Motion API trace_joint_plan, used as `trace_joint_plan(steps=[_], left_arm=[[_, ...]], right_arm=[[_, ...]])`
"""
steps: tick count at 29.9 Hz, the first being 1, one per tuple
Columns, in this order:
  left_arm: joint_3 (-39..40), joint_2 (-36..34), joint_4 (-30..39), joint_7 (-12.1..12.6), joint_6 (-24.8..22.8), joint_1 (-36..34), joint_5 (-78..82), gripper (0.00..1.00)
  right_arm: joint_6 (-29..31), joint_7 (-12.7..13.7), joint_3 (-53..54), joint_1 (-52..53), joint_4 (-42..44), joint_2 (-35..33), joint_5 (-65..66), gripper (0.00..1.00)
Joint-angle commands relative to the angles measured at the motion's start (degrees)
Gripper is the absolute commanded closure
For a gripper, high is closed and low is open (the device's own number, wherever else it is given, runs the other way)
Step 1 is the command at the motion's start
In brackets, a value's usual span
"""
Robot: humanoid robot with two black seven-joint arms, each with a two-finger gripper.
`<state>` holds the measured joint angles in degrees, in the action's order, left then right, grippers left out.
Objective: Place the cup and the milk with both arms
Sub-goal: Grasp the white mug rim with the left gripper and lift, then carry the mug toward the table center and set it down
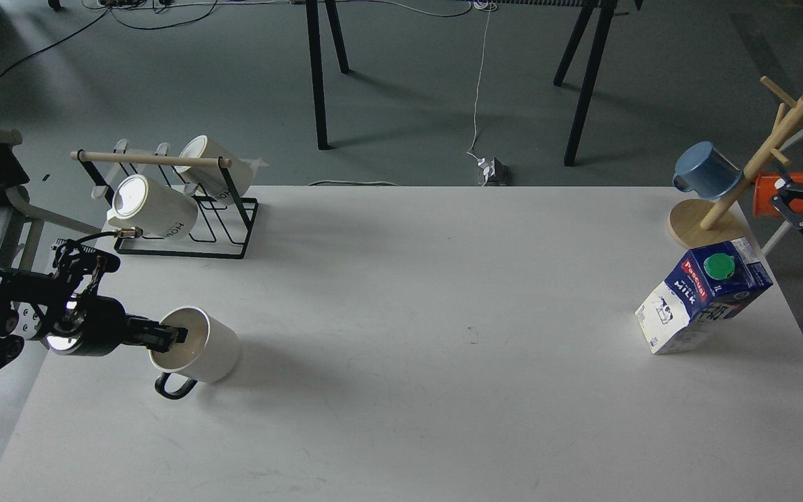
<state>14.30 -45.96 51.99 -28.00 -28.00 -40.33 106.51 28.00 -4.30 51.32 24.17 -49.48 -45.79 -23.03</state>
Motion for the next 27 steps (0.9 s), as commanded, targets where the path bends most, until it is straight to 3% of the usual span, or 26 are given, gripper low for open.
trace_joint_plan(steps=[1,8,13,20,27], left_arm=[[1.3,-1.2,3.0,0.0,0.0,-2.7,-0.1,1.0],[9.2,-1.6,13.8,0.0,0.0,-9.8,-1.3,1.0],[11.4,7.6,19.9,0.0,0.0,-12.5,-1.2,1.0],[10.5,23.6,18.6,0.0,0.0,-11.9,5.9,1.0],[10.5,34.7,11.1,0.0,0.0,-9.4,16.2,1.0]], right_arm=[[0.0,0.0,0.0,0.0,0.1,0.0,0.0,0.01],[0.0,0.0,1.9,0.0,1.4,0.2,0.0,0.01],[0.0,0.1,3.4,0.3,4.3,0.2,0.0,0.01],[0.0,0.2,3.3,0.4,6.2,-0.7,0.1,0.01],[0.0,0.2,3.4,1.1,6.2,-0.8,0.1,0.01]])
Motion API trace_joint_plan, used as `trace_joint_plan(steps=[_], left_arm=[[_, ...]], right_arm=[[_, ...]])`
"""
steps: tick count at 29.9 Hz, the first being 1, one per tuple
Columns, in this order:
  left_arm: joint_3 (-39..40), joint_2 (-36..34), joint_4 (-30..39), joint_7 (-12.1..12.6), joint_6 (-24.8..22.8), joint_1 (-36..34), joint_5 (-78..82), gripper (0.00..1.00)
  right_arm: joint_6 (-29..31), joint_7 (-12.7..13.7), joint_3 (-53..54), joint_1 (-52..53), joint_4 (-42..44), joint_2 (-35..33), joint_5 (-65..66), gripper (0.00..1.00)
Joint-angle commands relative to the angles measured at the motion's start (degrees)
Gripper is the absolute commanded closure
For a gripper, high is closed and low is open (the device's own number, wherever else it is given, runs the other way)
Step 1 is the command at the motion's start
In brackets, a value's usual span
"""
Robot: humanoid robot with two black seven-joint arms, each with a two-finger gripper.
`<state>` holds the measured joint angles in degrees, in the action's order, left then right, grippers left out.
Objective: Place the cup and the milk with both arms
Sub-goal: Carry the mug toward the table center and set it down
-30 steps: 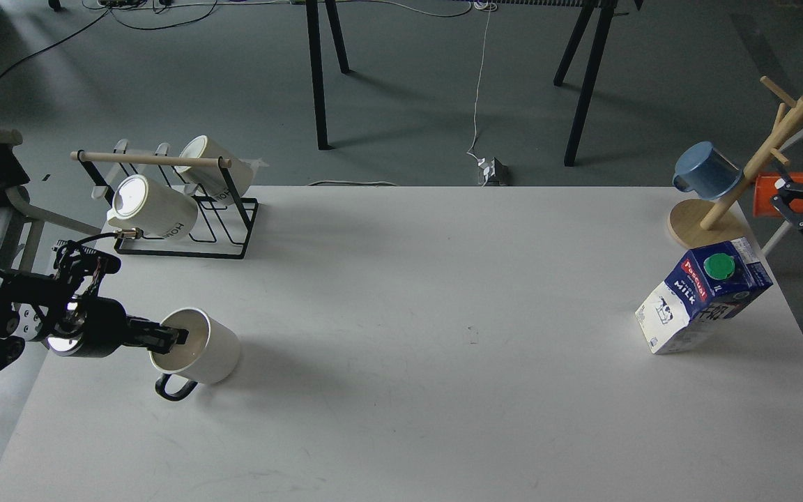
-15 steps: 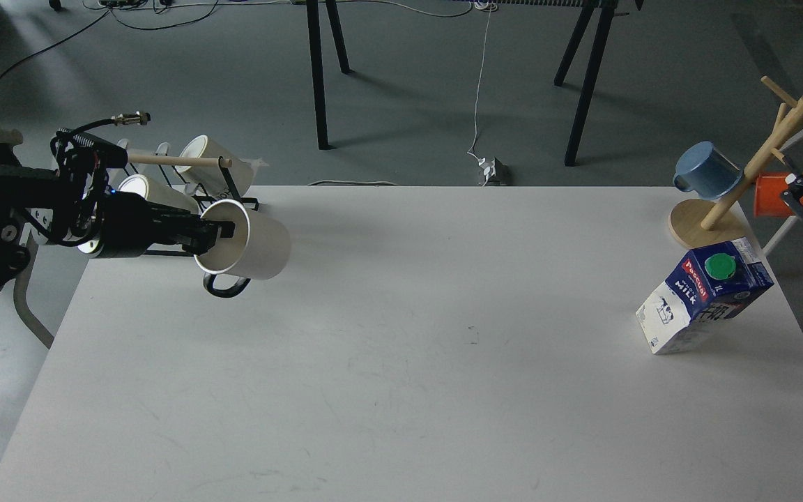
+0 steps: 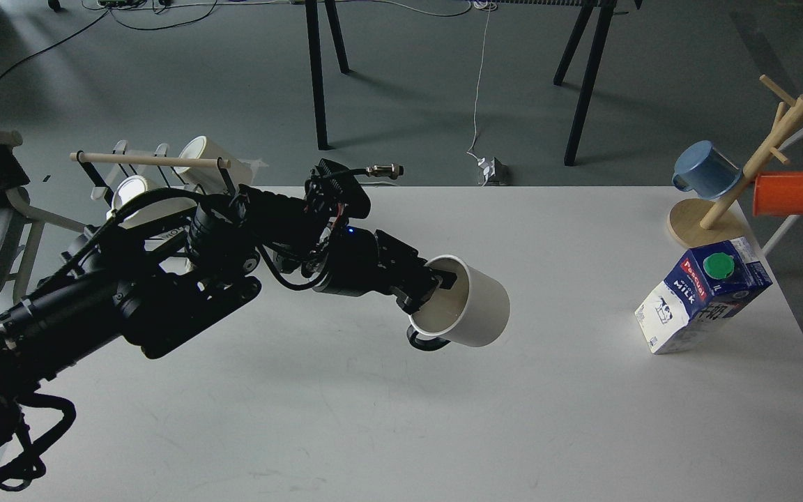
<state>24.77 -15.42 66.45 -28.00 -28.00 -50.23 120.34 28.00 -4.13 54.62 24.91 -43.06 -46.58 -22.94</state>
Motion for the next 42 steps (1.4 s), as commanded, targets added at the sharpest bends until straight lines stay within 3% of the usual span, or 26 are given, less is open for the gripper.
trace_joint_plan(steps=[1,10,17,23,42], left_arm=[[0.0,5.3,-4.9,0.0,0.0,0.7,2.9,1.0],[-0.2,8.4,-9.8,0.0,0.0,2.9,4.7,0.99],[-0.2,8.3,-10.1,0.0,0.0,3.9,4.7,0.97],[-6.7,7.3,-10.1,0.0,0.0,3.3,4.7,0.96],[-6.8,5.5,-10.4,0.0,0.0,3.4,4.7,0.85]], right_arm=[[0.0,0.0,0.0,0.4,-0.4,0.0,0.0,0.01],[0.0,0.0,0.8,1.0,-0.7,0.0,-0.1,0.01],[0.0,0.0,1.6,0.8,-0.6,-0.1,-0.1,0.01],[0.0,0.0,1.7,0.7,-0.6,-0.1,-0.2,0.01],[0.0,-0.1,1.7,0.1,-0.7,0.0,-0.3,0.01]])
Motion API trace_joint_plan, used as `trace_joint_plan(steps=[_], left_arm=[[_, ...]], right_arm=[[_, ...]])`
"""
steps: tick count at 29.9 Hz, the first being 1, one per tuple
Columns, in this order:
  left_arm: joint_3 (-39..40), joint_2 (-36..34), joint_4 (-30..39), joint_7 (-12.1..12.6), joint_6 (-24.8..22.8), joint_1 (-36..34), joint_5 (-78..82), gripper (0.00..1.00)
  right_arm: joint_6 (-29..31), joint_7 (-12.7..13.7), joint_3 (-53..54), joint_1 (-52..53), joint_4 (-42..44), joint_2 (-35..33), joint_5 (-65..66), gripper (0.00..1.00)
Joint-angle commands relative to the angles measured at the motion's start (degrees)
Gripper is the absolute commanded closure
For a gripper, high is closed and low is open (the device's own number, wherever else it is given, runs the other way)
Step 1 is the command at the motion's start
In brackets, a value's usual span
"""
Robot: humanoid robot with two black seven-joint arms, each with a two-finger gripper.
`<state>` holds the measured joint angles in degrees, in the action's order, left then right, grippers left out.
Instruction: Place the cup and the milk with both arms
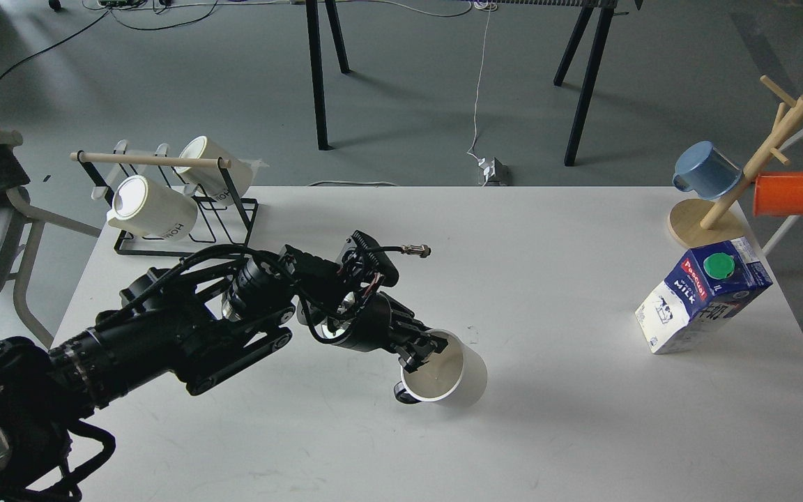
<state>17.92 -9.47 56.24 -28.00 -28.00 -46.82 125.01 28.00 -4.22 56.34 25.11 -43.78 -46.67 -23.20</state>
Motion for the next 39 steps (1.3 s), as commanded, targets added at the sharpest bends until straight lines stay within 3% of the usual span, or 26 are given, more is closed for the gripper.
trace_joint_plan(steps=[1,9,25,35,39], left_arm=[[0.0,-0.7,-0.2,0.0,0.0,0.0,0.0,0.85],[0.0,-1.3,-0.5,0.0,0.0,0.1,0.0,0.84],[0.1,-1.2,-0.5,0.0,0.0,-0.1,0.0,0.72],[0.9,-1.3,-0.5,0.0,0.0,-0.5,0.0,0.58],[4.7,-3.4,-0.5,0.0,0.0,-0.7,0.0,0.48]], right_arm=[[0.0,0.0,0.0,-0.1,0.0,0.1,0.0,0.01],[0.0,0.0,0.0,-0.2,0.0,0.2,0.0,0.01],[0.0,-0.1,0.0,-1.0,0.0,0.2,-0.2,0.01],[0.0,-0.1,0.2,-1.0,0.0,0.2,-0.3,0.01],[0.0,-0.1,0.5,-1.0,-0.1,0.1,-0.3,0.01]])
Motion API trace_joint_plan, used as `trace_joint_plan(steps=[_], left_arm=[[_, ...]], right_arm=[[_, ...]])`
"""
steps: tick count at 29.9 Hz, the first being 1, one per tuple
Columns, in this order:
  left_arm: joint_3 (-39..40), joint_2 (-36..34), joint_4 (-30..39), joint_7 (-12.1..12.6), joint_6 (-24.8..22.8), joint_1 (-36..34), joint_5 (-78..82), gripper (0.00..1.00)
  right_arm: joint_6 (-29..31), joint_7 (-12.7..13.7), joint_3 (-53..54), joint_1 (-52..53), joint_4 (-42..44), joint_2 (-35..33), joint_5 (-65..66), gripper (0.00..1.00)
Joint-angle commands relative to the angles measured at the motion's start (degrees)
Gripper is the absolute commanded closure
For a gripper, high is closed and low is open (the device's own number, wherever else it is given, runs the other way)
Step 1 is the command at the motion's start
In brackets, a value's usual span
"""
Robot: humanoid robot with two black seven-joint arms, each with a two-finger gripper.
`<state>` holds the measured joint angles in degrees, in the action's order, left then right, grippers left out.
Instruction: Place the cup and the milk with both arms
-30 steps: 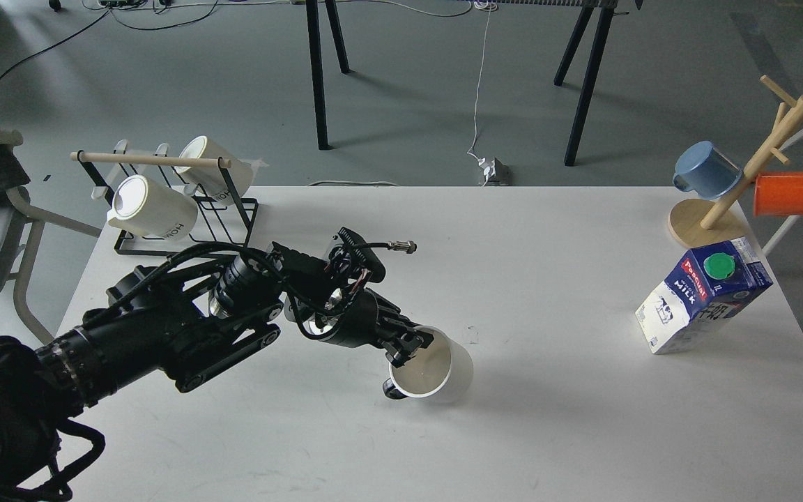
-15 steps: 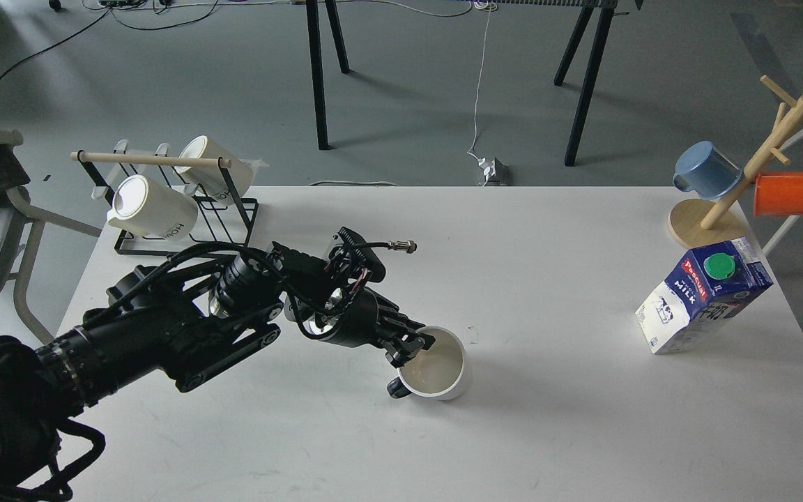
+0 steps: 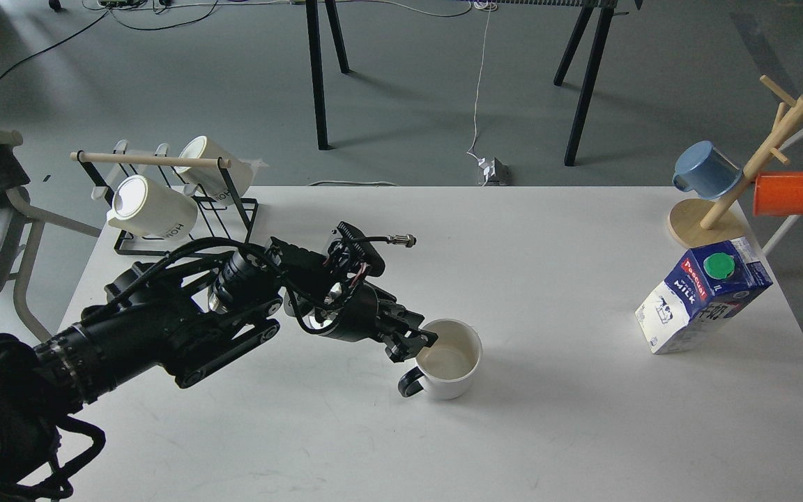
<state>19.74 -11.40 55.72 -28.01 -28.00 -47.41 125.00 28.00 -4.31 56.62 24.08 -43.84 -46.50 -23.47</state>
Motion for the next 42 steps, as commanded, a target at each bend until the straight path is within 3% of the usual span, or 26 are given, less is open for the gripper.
trace_joint_plan(steps=[1,11,17,24,28,35,42], left_arm=[[4.2,-1.9,0.0,0.0,0.0,-0.3,-2.8,0.47],[17.2,-13.9,0.2,0.0,0.0,-0.1,-34.3,0.43],[18.8,-28.0,0.1,0.0,0.0,0.4,-56.4,0.43],[18.8,-40.6,-3.8,0.0,0.0,8.1,-82.9,0.07],[18.8,-42.3,-7.5,0.0,0.0,11.6,-92.4,0.01],[18.7,-41.6,-10.8,0.0,0.0,18.2,-102.1,0.0],[18.8,-41.4,-10.9,0.0,0.0,22.4,-103.6,0.0]], right_arm=[[0.0,0.0,0.9,0.0,0.1,-0.1,-0.2,0.01],[0.0,0.2,4.7,0.1,-1.2,-0.6,-0.2,0.01],[0.0,0.2,4.7,0.0,-4.4,-2.1,-0.5,0.01],[0.0,0.6,3.8,-0.8,-8.4,-6.2,-13.7,0.01],[0.0,1.7,4.1,-6.7,-17.0,-10.0,-20.6,0.01],[0.0,8.4,4.6,-16.9,-26.2,-16.4,-37.4,0.01],[0.0,8.8,4.6,-25.6,-27.6,-19.2,-41.7,0.01]])
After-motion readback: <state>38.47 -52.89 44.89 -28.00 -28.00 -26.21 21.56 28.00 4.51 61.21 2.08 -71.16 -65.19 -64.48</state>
